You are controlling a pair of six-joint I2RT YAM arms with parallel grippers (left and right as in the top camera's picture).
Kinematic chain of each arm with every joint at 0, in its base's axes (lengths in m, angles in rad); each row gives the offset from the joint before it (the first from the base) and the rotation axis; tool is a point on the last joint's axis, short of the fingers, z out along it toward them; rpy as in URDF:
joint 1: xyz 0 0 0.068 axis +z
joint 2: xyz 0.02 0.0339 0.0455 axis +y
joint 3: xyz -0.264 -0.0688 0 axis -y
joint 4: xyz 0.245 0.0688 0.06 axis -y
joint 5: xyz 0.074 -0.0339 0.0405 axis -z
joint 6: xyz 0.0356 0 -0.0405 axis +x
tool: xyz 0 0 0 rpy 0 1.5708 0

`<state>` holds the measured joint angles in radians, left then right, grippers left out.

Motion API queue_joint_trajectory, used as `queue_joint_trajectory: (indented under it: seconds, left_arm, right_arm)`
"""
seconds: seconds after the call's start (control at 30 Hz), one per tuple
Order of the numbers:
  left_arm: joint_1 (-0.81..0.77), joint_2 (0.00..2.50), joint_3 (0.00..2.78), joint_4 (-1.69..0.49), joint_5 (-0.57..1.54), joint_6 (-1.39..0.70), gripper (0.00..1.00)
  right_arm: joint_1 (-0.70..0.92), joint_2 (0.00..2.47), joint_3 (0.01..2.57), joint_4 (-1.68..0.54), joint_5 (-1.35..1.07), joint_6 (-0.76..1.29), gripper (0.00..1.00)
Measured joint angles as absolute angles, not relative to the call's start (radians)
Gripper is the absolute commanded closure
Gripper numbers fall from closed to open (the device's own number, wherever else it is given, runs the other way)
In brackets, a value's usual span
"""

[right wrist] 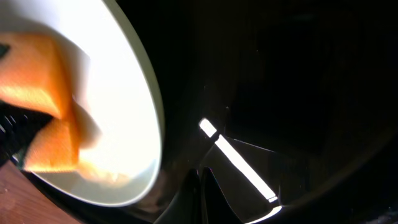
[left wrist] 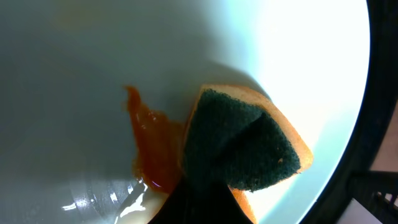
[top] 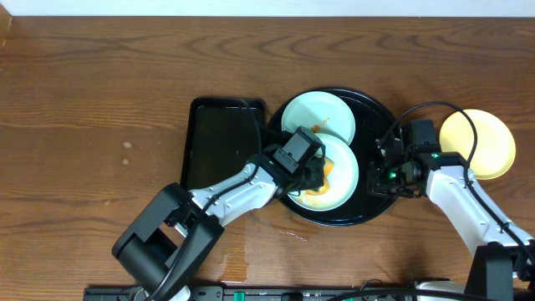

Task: Clean dirty plates on tray and stack at the side
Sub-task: 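Scrub the light-green plate with the sponge in the left gripper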

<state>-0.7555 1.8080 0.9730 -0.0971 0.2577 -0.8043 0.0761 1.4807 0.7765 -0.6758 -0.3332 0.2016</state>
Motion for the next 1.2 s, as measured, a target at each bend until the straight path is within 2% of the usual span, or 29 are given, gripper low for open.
queue_joint_trajectory:
  seconds: [0.23, 0.27, 0.37, 0.4, 0.63, 0.87, 1.2]
  left_arm:
    - [-0.725, 1.796, 0.973, -0.099, 0.207, -0.777, 0.93]
    - [-0.722, 1.795, 0.973, -0.100, 0.203, -0.776, 0.93]
    - [-0.722, 1.793, 0.973, -0.106, 0.195, -0.776, 0.93]
    - [-0.722, 1.792, 0.973, -0.108, 0.194, -0.774, 0.92]
    - [-0.722, 1.791, 0.973, -0.111, 0.187, -0.763, 0.92]
    - [-0.722, 1.791, 0.973, -0.112, 0.184, -0.762, 0.93]
    - [-0.722, 1.791, 0.973, -0.112, 0.184, -0.762, 0.93]
  right_arm:
    - [0.076, 1.481, 0.776, -0.681, -0.333, 0.201, 0.99]
    - [0.076, 1.481, 0.776, -0.681, -0.334, 0.201, 0.96]
    - [0.076, 1.481, 0.776, -0.671, -0.348, 0.204, 0.71]
    - [0.076, 1.481, 0.776, -0.664, -0.360, 0.205, 0.67]
    - [0.111, 1.481, 0.773, -0.556, -0.397, 0.192, 0.74]
    - [0.141, 1.481, 0.736, -0.414, -0.393, 0.190, 0.75]
    - [0.141, 1.528, 0.731, -0.346, -0.410, 0.190, 0.76]
